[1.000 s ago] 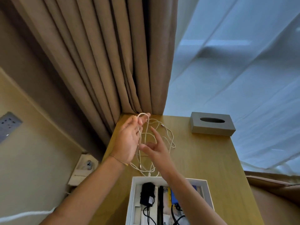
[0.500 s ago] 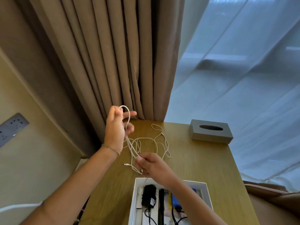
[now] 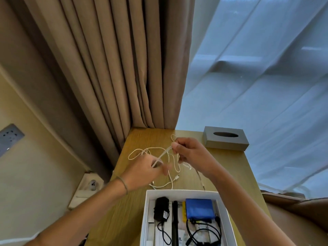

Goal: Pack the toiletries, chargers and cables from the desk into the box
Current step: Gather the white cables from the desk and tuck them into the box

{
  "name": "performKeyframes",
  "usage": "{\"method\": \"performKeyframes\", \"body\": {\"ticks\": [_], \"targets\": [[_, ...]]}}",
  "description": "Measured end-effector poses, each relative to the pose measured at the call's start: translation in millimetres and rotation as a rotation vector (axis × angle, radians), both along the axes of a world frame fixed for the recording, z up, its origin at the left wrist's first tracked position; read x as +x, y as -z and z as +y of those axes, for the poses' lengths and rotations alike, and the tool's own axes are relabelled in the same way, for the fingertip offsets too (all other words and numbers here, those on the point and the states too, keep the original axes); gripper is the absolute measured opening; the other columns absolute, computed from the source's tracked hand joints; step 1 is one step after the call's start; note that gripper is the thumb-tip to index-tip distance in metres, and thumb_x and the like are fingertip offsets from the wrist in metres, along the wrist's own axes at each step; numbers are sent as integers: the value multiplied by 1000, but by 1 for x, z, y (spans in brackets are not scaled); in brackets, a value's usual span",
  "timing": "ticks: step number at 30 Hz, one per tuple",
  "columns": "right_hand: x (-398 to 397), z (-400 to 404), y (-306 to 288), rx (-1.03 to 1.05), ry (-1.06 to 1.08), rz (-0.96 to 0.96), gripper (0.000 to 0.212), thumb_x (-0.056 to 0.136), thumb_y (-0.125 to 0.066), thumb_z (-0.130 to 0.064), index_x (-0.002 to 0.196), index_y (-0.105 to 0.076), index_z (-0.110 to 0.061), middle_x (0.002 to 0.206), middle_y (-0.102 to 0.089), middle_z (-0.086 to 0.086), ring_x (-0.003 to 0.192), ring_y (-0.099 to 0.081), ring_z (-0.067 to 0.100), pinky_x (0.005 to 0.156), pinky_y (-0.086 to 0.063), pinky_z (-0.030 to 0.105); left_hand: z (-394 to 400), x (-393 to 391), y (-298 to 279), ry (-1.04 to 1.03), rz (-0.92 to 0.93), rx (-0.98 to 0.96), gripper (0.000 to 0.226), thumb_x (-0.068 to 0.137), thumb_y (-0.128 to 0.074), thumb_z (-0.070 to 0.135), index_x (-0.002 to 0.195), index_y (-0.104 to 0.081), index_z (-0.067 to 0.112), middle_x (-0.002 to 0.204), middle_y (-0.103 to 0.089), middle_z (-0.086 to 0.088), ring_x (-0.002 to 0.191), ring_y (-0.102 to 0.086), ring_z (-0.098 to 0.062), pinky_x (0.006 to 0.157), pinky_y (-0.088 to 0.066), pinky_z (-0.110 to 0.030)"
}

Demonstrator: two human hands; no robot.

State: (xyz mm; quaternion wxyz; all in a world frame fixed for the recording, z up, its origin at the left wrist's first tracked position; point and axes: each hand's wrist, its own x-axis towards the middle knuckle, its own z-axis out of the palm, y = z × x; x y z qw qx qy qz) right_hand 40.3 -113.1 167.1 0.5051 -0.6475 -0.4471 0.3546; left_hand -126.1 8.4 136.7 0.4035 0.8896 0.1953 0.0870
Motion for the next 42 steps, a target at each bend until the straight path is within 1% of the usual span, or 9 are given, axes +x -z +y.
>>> {"method": "performKeyframes", "body": {"ticks": [4, 11, 14, 19, 25, 29, 35, 38, 42], "targets": [[-7, 4, 8, 37, 68, 76, 30, 106, -49, -24, 83, -59, -7, 60, -45, -3, 54, -44, 12, 59, -46, 33, -15, 9, -3, -203, -343, -332, 48, 102, -43, 47, 92, -81, 19, 51, -35, 9, 47, -31, -8, 47, -27, -21], [-43, 12, 37, -64, 26, 132, 38, 106, -48, -23, 71, -63, -23, 54, -51, -8, 49, -48, 12, 56, -47, 32, -19, 27, -9, -555, -559, -840, 53, 106, -33, 43, 103, -69, 5, 98, -78, -12, 93, -75, -27, 80, -60, -38], [-56, 12, 48, -148, -32, 53, 36, 106, -47, -24, 72, -59, -18, 55, -57, -6, 54, -55, 16, 66, -50, 40, -10, 33, -12, -656, -622, -999, 50, 105, -35, 47, 89, -59, 6, 74, -74, -14, 68, -74, -30, 59, -60, -35], [-66, 2, 64, -245, -127, -24, 41, 106, -44, -33, 79, -61, -8, 58, -54, -4, 56, -51, 16, 67, -49, 39, 8, 33, -7, -659, -619, -557, 48, 105, -30, 49, 78, -49, 14, 54, -38, 5, 44, -31, -9, 39, -29, -20], [-51, -5, 52, -288, -86, -188, 37, 102, -49, -33, 68, -62, -27, 63, -53, -4, 60, -50, 14, 63, -46, 37, 5, 18, 14, -193, -381, 198, 54, 96, -24, 63, 75, -45, 18, 56, -39, 10, 47, -38, -8, 44, -31, -29], [-38, -11, 33, -290, -195, -292, 34, 101, -50, -29, 70, -63, -31, 66, -58, -6, 63, -54, 15, 68, -52, 39, 8, 13, 17, 136, -133, 150, 85, 70, -21, 93, 77, -48, 13, 59, -54, 3, 51, -49, -14, 49, -39, -38], [-33, -19, 30, -355, -354, -224, 28, 102, -54, -20, 77, -66, -24, 70, -58, 0, 61, -53, 8, 73, -55, 36, 8, 11, 14, 316, 286, 300, 65, 49, -74, 83, 85, -49, 35, 68, -59, 10, 58, -53, -5, 52, -45, -30], [-27, -22, 33, -335, -318, -219, 30, 103, -55, -23, 75, -66, -29, 64, -51, -8, 55, -49, 2, 68, -53, 28, 9, 8, 15, 336, 315, 478, 41, 64, -56, 85, 84, -49, 49, 66, -57, 16, 61, -54, 0, 53, -39, -25], [-10, -27, 36, -258, -197, -232, 21, 100, -60, -26, 83, -71, -21, 71, -62, 3, 63, -55, 5, 67, -49, 27, 8, 5, 12, 313, 247, 237, 26, 92, -52, 61, 69, -57, 51, 64, -61, 13, 59, -58, -8, 58, -50, -38]]}}
